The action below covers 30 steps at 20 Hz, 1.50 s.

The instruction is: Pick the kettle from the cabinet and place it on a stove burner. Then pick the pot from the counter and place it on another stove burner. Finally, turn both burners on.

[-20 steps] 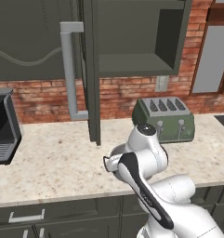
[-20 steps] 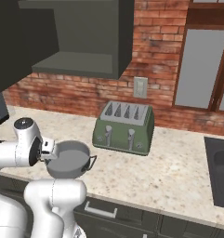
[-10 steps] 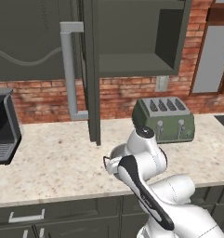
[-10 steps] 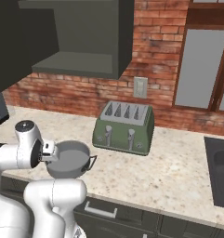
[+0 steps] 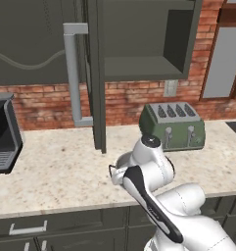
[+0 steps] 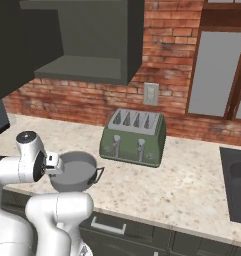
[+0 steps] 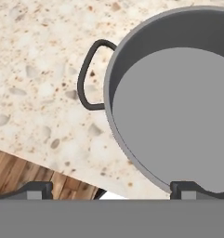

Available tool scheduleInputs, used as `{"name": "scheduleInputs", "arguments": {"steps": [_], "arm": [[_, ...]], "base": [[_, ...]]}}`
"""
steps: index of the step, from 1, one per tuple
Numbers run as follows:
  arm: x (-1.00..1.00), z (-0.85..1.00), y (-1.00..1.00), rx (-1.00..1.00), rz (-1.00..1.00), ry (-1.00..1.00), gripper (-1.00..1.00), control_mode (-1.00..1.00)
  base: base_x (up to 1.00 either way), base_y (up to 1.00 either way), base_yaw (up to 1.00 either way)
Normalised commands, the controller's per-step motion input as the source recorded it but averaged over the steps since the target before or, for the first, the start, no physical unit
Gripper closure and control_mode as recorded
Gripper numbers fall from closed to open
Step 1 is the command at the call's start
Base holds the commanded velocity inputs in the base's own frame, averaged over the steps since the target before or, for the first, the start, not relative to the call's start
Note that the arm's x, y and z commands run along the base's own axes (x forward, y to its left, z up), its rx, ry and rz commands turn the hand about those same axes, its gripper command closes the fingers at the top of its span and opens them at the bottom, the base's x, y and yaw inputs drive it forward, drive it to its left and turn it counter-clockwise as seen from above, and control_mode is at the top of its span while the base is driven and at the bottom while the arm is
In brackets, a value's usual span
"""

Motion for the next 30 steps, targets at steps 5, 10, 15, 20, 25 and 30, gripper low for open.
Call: {"name": "scheduleInputs", "arguments": {"steps": [5,10,15,20,25,30], "arm": [[0.10,-0.10,0.00,0.00,0.00,0.00,-1.00,-1.00],[0.10,-0.13,0.00,0.00,0.00,0.00,-1.00,-1.00],[0.05,-0.23,-0.01,-0.01,0.02,0.00,-1.00,-1.00],[0.02,-0.27,0.00,-0.02,0.02,0.00,-1.00,-1.00],[0.03,-0.23,0.00,-0.02,0.02,0.00,-1.00,-1.00],[0.02,-0.24,-0.04,-0.01,0.02,0.00,-1.00,-1.00]], "base": [[0.00,0.00,0.00],[0.00,0.00,0.00],[0.00,0.00,0.00],[0.00,0.00,0.00],[0.00,0.00,0.00],[0.00,0.00,0.00]]}}
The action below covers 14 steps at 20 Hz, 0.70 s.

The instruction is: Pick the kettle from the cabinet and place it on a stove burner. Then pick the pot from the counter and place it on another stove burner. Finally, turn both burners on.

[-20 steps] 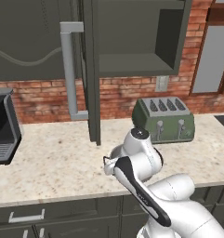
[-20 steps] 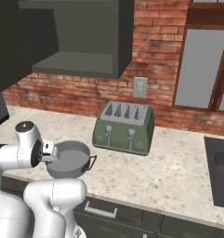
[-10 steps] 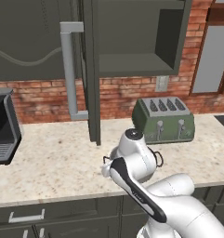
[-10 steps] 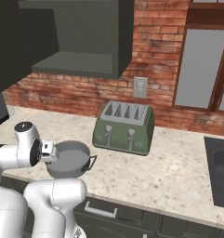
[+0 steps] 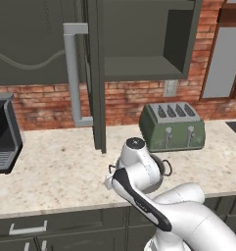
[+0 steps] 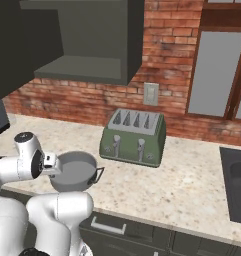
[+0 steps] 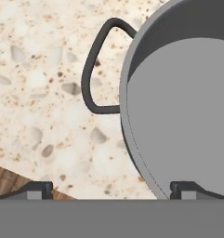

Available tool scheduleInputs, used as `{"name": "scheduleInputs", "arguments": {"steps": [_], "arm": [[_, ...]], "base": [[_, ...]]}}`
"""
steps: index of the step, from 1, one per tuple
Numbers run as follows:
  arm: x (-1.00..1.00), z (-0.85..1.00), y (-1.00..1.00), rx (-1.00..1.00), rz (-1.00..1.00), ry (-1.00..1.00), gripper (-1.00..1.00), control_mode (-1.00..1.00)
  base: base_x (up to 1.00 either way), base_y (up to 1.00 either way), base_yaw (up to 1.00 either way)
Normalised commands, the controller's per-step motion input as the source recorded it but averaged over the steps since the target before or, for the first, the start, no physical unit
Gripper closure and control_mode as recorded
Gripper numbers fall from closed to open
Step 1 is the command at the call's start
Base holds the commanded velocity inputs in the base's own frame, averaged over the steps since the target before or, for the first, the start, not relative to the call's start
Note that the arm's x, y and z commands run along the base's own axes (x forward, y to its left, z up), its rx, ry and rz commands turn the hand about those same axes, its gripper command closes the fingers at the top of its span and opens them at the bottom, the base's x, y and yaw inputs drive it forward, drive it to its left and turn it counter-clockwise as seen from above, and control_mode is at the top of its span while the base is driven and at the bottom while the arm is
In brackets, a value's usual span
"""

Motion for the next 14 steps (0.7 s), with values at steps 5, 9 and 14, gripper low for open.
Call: {"name": "scheduleInputs", "arguments": {"steps": [5,9,14], "arm": [[0.01,-0.18,-0.07,0.00,0.03,0.00,-1.00,-1.00],[0.00,-0.18,-0.18,0.00,0.03,0.00,-1.00,-1.00],[0.00,-0.20,-0.12,0.00,0.03,0.00,-1.00,-1.00]], "base": [[0.00,0.00,0.00],[0.00,0.00,0.00],[0.00,0.00,0.00]]}}
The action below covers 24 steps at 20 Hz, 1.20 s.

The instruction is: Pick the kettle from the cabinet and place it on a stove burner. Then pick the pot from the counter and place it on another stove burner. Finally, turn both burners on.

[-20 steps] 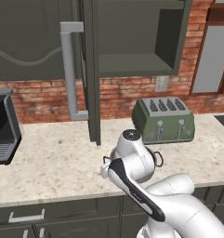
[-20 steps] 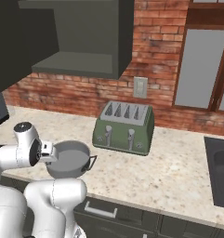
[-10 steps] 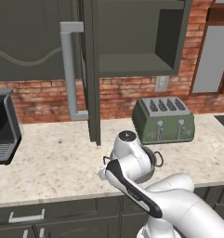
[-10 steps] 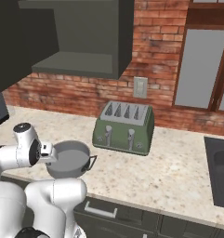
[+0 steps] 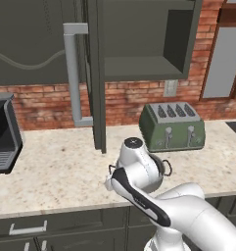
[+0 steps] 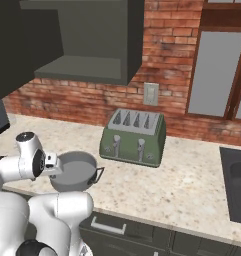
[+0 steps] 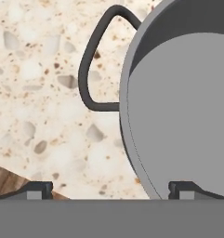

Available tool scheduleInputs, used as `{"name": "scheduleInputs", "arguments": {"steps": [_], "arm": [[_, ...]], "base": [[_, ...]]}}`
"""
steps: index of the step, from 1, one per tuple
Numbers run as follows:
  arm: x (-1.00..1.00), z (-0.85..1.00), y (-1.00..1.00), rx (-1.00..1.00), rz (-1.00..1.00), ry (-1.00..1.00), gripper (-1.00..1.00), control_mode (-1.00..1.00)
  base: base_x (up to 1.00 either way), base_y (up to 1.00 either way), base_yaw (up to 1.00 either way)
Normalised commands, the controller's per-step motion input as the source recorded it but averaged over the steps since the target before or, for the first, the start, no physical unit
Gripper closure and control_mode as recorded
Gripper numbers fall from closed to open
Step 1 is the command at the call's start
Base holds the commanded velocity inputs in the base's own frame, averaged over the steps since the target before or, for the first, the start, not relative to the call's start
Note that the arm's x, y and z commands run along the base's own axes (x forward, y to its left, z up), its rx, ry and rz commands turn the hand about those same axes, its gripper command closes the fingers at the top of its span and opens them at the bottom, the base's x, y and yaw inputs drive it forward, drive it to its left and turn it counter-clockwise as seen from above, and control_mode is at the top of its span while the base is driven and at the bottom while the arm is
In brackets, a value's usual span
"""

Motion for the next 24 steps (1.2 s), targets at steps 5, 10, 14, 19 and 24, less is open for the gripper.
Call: {"name": "scheduleInputs", "arguments": {"steps": [5,10,14,19,24], "arm": [[0.00,-0.23,-0.07,0.00,0.03,0.00,-1.00,-1.00],[0.06,-0.22,-0.09,0.00,0.03,0.00,-1.00,-1.00],[0.11,-0.22,-0.12,0.00,0.03,0.00,-1.00,-1.00],[0.19,-0.20,-0.17,0.00,0.02,0.00,-1.00,-1.00],[0.11,-0.22,-0.13,0.00,0.03,0.00,-1.00,-1.00]], "base": [[0.00,0.00,0.00],[0.00,0.00,0.00],[0.00,0.00,0.00],[0.00,0.00,0.00],[0.00,0.00,0.00]]}}
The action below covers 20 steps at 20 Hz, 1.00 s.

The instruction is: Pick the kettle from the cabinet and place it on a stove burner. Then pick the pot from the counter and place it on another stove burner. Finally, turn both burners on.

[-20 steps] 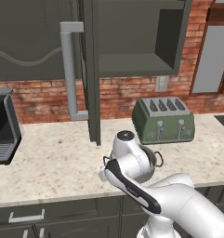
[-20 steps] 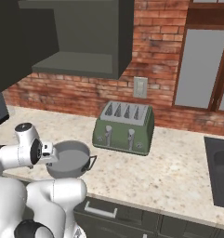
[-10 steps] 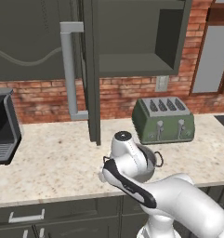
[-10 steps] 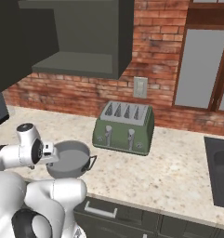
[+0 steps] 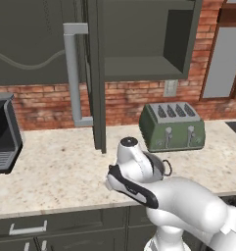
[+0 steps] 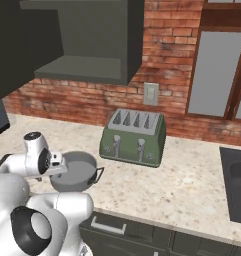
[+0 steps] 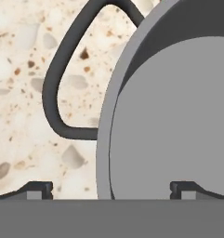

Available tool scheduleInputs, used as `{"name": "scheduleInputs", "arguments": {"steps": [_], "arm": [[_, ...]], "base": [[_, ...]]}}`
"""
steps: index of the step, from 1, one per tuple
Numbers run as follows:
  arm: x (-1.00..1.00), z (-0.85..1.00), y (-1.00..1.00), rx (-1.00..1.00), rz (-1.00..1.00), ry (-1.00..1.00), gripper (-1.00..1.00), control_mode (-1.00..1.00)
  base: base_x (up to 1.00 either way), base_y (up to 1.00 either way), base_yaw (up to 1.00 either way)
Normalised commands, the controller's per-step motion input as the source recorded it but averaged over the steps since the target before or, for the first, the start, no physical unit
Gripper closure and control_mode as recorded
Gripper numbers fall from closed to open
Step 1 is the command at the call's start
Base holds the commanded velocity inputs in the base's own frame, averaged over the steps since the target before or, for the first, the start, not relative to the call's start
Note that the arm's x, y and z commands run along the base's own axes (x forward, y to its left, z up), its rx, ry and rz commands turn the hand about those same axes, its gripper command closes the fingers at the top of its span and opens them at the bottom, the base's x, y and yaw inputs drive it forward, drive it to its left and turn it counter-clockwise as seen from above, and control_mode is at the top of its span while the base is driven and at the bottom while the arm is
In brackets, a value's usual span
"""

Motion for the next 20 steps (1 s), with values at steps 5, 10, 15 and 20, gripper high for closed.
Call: {"name": "scheduleInputs", "arguments": {"steps": [5,10,15,20], "arm": [[0.01,-0.29,-0.06,0.00,0.03,0.00,-1.00,-1.00],[0.00,-0.30,-0.01,0.00,0.03,0.00,1.00,-1.00],[0.02,-0.19,-0.02,0.00,0.03,0.00,1.00,-1.00],[0.00,-0.06,0.00,0.00,0.01,0.00,1.00,-1.00]], "base": [[0.00,0.00,0.00],[0.00,0.00,0.00],[0.00,0.00,0.00],[0.00,0.00,0.00]]}}
